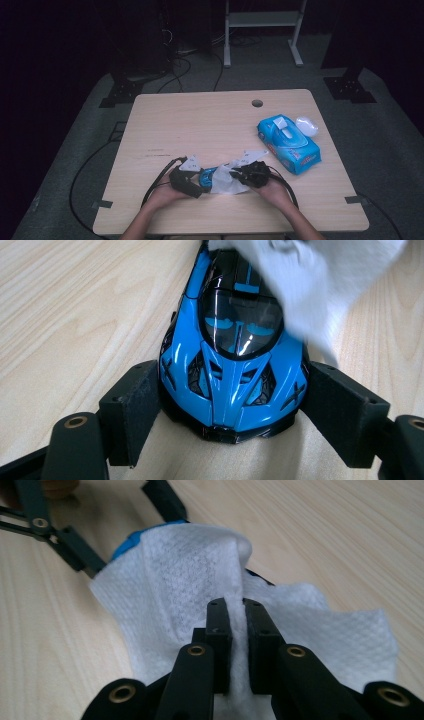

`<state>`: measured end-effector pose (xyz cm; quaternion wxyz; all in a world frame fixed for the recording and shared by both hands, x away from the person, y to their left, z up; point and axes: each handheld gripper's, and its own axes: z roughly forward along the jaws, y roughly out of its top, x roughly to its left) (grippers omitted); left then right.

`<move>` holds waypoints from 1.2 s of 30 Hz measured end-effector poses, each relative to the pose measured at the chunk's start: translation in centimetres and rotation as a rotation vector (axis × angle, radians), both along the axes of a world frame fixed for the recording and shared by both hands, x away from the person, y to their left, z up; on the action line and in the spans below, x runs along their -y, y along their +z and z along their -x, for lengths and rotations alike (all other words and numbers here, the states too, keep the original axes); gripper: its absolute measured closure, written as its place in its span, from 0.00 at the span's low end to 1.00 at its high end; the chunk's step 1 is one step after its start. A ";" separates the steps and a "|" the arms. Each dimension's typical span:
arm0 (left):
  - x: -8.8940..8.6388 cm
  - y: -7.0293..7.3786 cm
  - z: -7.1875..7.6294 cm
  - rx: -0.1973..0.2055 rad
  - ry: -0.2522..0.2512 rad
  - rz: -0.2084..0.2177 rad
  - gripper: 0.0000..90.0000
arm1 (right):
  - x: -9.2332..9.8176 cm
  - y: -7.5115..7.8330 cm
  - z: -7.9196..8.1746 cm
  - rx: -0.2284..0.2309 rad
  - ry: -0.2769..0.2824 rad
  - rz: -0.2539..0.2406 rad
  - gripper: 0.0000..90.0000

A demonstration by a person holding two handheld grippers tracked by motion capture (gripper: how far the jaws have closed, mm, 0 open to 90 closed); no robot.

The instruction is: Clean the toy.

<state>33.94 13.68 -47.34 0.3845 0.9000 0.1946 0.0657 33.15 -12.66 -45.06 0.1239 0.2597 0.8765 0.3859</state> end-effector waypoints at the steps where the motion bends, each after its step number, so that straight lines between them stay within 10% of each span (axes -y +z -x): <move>1: 0.0 0.0 0.0 0.001 0.000 0.001 0.27 | 0.3 0.0 -0.1 -0.018 -0.007 -0.018 0.91; 7: 0.0 0.0 0.0 0.002 0.000 0.000 0.26 | 0.3 0.2 0.0 -0.050 0.024 -0.076 0.87; 16: 0.0 0.0 0.0 0.003 -0.002 -0.001 0.27 | 0.1 0.4 -0.1 0.056 -0.055 -0.019 0.40; 21: 0.0 0.0 0.0 0.002 0.001 0.003 0.26 | 1.4 -0.2 -1.4 -0.036 -0.121 -0.057 0.31; 27: 0.0 0.0 0.0 0.003 -0.001 -0.001 0.26 | 1.9 -1.2 -2.2 -0.140 -0.103 -0.131 0.46; 36: 0.0 0.0 0.0 0.003 -0.002 -0.003 0.27 | 2.8 -0.6 -2.0 -0.093 -0.131 -0.119 0.75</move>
